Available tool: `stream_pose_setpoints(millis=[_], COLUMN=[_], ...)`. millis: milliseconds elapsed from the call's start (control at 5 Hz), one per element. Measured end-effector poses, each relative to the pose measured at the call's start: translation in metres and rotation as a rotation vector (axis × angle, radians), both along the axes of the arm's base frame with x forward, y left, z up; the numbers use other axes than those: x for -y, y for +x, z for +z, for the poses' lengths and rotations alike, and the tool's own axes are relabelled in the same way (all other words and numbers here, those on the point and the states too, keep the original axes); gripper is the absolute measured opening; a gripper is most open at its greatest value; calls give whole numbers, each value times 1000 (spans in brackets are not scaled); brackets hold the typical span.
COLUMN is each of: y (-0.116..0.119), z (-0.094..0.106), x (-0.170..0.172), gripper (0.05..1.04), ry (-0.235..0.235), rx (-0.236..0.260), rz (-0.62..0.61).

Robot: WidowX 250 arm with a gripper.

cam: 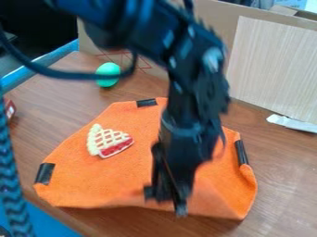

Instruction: Unfold the cloth from left to right

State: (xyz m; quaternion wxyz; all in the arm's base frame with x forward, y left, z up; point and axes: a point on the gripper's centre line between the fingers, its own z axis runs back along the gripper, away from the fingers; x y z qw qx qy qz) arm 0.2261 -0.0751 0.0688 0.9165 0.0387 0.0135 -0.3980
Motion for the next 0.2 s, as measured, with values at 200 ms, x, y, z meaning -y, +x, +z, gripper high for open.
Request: stream_pose_setpoints(millis=[200], y=[20], z=[26], x=[-18], gripper=[819], ry=[4], rx=[2], rz=[7])
